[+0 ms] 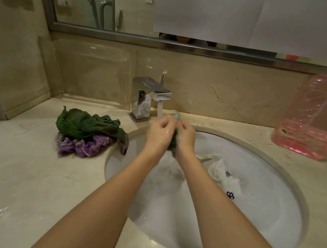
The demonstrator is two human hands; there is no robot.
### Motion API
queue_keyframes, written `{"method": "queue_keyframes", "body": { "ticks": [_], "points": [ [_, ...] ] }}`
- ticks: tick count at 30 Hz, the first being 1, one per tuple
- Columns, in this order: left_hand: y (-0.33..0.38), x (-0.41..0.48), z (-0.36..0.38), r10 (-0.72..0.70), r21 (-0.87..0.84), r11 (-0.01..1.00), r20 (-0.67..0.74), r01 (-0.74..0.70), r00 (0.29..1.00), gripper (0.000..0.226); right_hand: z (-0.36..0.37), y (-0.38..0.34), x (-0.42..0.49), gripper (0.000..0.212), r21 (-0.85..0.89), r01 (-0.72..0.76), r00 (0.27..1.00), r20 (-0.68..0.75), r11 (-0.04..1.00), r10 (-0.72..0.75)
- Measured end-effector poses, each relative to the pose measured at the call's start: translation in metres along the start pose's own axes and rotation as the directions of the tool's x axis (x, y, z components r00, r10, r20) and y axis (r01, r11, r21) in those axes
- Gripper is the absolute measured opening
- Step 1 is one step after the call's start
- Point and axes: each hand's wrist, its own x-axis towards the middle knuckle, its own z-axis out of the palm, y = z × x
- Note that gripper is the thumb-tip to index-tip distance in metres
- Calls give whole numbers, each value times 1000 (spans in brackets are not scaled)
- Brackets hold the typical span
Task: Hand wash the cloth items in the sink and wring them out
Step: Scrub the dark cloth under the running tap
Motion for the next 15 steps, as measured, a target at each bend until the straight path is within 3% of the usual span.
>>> {"method": "queue_keyframes", "body": {
  "ticks": [4, 7, 11, 15],
  "points": [
    [1, 15, -14, -102, -124, 988, -85, 91, 991, 24, 6, -3, -13, 26, -74, 156, 985, 91, 985, -149],
    [-3, 22, -23, -241, -280, 936, -70, 212, 968, 24, 10, -8, -20, 25, -109, 171, 970, 191, 979, -148],
    [6, 6, -17, -144, -104, 984, 20, 145, 989, 20, 0, -8, -4, 28, -191, 55, 996, 80, 980, -40],
    [-5, 11, -24, -53, 53, 997, 37, 51, 998, 19, -13, -4, 4, 32, -303, 152, 988, 47, 941, -144]
  ]
}}
